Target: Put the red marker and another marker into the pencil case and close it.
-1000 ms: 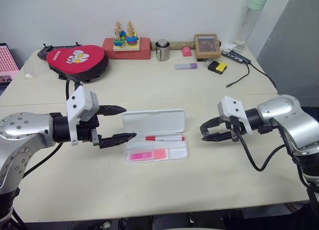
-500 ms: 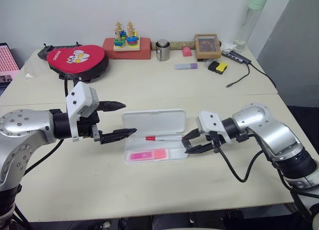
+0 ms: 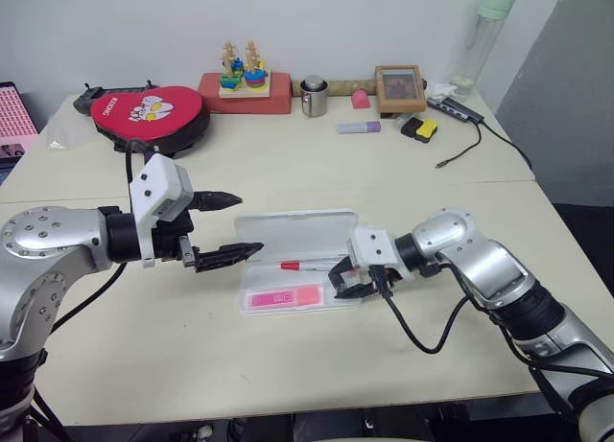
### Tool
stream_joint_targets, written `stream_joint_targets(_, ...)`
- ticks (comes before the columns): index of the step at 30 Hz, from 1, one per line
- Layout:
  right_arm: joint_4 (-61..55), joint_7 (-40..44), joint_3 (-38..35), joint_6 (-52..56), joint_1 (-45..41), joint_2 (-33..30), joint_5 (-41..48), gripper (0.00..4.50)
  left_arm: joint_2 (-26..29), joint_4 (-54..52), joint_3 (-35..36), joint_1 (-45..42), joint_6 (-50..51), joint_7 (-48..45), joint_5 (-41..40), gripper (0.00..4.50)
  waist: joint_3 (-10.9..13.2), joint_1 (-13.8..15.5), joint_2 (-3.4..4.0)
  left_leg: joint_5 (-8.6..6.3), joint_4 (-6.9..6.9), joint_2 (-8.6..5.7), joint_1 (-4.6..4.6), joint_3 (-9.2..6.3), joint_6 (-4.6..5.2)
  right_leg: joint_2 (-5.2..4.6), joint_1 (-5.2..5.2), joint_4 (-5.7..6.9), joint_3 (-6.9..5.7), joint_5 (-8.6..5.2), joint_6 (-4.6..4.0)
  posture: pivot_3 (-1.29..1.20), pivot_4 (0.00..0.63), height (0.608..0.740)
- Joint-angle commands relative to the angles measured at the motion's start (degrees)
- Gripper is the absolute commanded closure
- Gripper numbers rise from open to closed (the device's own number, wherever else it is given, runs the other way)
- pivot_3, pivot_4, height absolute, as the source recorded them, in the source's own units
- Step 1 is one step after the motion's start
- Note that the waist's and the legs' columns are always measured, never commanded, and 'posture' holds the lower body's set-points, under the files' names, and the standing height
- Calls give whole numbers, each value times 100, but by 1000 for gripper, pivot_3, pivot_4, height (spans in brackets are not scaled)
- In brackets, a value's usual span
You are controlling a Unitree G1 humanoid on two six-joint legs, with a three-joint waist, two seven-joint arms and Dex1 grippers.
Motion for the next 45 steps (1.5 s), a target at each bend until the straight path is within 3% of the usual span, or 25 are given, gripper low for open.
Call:
stream_joint_targets(1,151,95,-40,-509,-18,12,-108,2938,-20,-6,40,-92,-123,5,39,0,0,1,0,0,0,0,0,0,0,0,0,0,0,0,0,0,150,740)
stream_joint_targets(9,544,319,-68,-1500,-16,96,-205,2938,-38,46,21,-128,-156,8,54,0,0,-1,0,0,0,0,1,0,0,0,0,1,0,0,-1,0,150,740)
stream_joint_targets(32,1147,718,-106,-2226,-374,255,-259,2938,-141,19,39,-71,-161,64,98,0,0,-1,0,0,0,0,2,-1,0,0,0,2,-1,3,-5,0,150,740)
stream_joint_targets(34,1192,761,-101,-2279,-389,252,-272,2285,-140,7,47,-55,-152,61,91,0,0,-1,0,0,0,0,1,-2,0,0,0,2,-1,5,-8,0,150,740)
stream_joint_targets(39,1078,765,-191,-2264,-382,227,-250,1197,-135,-9,80,-15,-155,63,91,0,0,-2,0,0,0,0,2,-1,0,0,0,2,-1,13,-21,0,150,740)
stream_joint_targets(45,827,745,-293,-2049,-353,245,-137,1197,-162,9,54,-27,-163,83,97,0,0,-1,0,0,0,0,1,-2,0,0,0,2,-1,12,-21,0,150,740)
